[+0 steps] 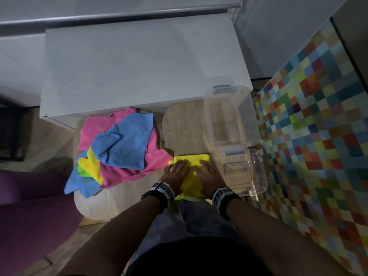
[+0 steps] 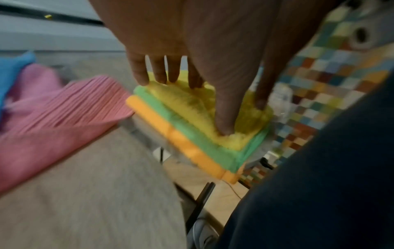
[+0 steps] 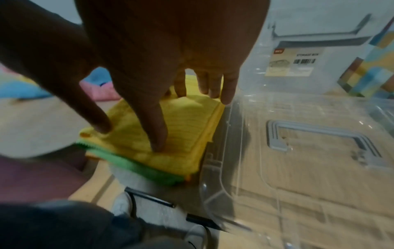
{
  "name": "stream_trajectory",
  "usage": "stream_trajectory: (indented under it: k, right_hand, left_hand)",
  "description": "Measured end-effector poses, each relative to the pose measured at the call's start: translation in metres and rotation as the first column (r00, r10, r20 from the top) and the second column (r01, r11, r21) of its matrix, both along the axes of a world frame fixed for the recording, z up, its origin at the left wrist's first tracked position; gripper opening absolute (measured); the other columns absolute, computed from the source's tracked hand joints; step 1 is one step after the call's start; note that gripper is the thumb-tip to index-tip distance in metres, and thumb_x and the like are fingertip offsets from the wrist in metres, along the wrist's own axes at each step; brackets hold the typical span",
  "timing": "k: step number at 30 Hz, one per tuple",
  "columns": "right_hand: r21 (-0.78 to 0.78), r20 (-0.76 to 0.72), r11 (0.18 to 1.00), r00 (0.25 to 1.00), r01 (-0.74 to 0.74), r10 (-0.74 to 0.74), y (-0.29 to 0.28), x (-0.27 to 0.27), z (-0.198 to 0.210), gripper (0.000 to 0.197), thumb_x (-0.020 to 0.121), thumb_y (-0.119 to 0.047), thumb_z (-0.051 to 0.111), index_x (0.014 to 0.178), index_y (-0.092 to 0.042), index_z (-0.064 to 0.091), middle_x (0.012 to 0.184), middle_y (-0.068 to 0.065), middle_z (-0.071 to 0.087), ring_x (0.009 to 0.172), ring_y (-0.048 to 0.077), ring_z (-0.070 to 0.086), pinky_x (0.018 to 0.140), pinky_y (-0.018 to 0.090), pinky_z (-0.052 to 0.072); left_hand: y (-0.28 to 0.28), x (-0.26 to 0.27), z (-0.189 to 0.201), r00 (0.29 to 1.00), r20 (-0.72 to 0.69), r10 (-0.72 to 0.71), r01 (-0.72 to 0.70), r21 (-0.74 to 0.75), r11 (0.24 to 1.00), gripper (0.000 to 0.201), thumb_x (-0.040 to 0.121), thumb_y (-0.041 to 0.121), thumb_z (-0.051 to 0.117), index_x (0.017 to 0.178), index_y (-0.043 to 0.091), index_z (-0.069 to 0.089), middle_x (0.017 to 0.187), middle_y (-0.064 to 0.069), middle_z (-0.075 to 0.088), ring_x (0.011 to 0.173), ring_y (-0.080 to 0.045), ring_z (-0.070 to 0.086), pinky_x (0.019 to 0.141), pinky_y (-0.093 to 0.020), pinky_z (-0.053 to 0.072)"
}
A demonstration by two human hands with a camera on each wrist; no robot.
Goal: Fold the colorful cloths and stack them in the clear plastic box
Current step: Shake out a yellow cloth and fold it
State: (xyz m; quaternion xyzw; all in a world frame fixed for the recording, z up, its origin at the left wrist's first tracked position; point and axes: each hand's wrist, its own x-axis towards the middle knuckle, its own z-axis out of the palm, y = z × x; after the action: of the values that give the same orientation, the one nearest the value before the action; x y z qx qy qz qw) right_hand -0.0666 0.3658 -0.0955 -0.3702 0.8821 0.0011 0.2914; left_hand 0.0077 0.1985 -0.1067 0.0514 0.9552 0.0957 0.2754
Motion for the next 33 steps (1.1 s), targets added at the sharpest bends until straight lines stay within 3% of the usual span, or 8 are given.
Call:
stream_trajectory:
  k: [4,8,13,16,21,25,29,33]
  right_hand:
    - [0.017,0.062,0.999,0.997,-0.045,0.044,0.011,0.002,-0.012,0.08,0.065,-0.058,0.068,0.131,-0.019,0.048,0.135,0.022,0.053,0.113,0.044,0.059,0.089,0.057,0.05]
    - [-0.136,0.058,0.99,0.998,0.033,-0.025,0.001,-0.005,-0.001,0.066,0.058,-0.042,0.067,0.119,-0.018,0.061,0.135,0.019,0.052,0.113,0.044,0.056,0.094,0.053,0.048]
    - [-0.05,0.065,0.994,0.994,0.095,-0.092,0.01,-0.013,-0.009,0.081,0.075,-0.042,0.067,0.147,-0.021,0.035,0.158,0.014,0.019,0.141,0.041,0.023,0.104,0.053,0.037]
    - [-0.209,0.012,0.954,0.976,0.217,-0.22,0.016,-0.016,-0.008,0.065,0.073,-0.041,0.066,0.133,-0.019,0.053,0.149,0.013,0.037,0.132,0.038,0.04,0.1,0.048,0.041]
    - [-0.176,-0.088,0.693,0.69,0.699,-0.718,0.031,-0.028,-0.006,0.051,0.079,-0.035,0.061,0.124,-0.013,0.05,0.125,0.017,0.049,0.115,0.038,0.046,0.092,0.048,0.041]
    - [0.003,0.051,0.733,0.732,0.681,-0.68,0.044,-0.032,-0.018,0.064,0.087,-0.03,0.057,0.144,-0.016,0.032,0.149,0.013,0.034,0.131,0.036,0.038,0.103,0.048,0.038]
    - [-0.076,0.133,0.795,0.797,0.601,-0.589,0.046,-0.028,-0.027,0.063,0.09,-0.027,0.05,0.149,-0.019,0.028,0.158,0.004,0.022,0.144,0.028,0.024,0.114,0.043,0.028]
    - [-0.168,0.146,0.751,0.77,0.638,-0.621,0.044,-0.029,-0.024,0.047,0.087,-0.029,0.05,0.133,-0.02,0.045,0.138,0.009,0.048,0.127,0.031,0.046,0.103,0.046,0.042]
  left_hand:
    - [-0.003,0.002,-0.008,1.0,0.005,0.008,-0.007,-0.08,0.997,0.094,0.082,0.029,0.067,0.153,0.015,0.007,0.161,-0.011,-0.002,0.148,-0.034,0.002,0.117,-0.054,0.008]
    - [0.0,-0.001,-0.009,0.998,-0.064,0.024,-0.027,-0.05,0.998,0.096,0.075,0.042,0.071,0.151,0.012,0.021,0.158,-0.017,0.015,0.145,-0.04,0.014,0.115,-0.055,0.011]
    - [-0.005,0.003,-0.013,0.999,0.005,0.037,-0.037,-0.071,0.997,0.108,0.078,0.052,0.066,0.153,0.017,-0.004,0.159,-0.013,-0.013,0.147,-0.035,-0.008,0.117,-0.054,-0.002]
    - [-0.005,0.006,-0.008,0.979,0.01,0.205,-0.205,0.034,0.978,0.114,0.071,0.067,0.064,0.153,0.021,0.0,0.161,-0.008,-0.006,0.148,-0.032,-0.001,0.119,-0.052,0.007]
    - [-0.007,0.004,0.001,0.587,0.028,0.809,-0.805,0.126,0.58,0.084,0.079,0.077,0.042,0.138,0.017,0.036,0.136,-0.014,0.046,0.121,-0.033,0.048,0.101,-0.046,0.042]
    - [-0.012,0.002,-0.025,0.426,0.48,0.767,-0.888,0.058,0.457,0.093,0.079,0.082,0.029,0.143,0.015,0.039,0.137,-0.018,0.052,0.121,-0.035,0.054,0.103,-0.046,0.042]
    - [-0.005,-0.003,-0.035,0.465,0.435,0.771,-0.872,0.076,0.483,0.076,0.087,0.069,0.037,0.136,0.011,0.046,0.133,-0.017,0.054,0.118,-0.035,0.055,0.098,-0.042,0.042]
    - [-0.005,-0.01,-0.026,0.468,0.39,0.793,-0.879,0.111,0.464,0.064,0.091,0.058,0.045,0.134,0.01,0.047,0.133,-0.015,0.054,0.119,-0.033,0.054,0.099,-0.042,0.042]
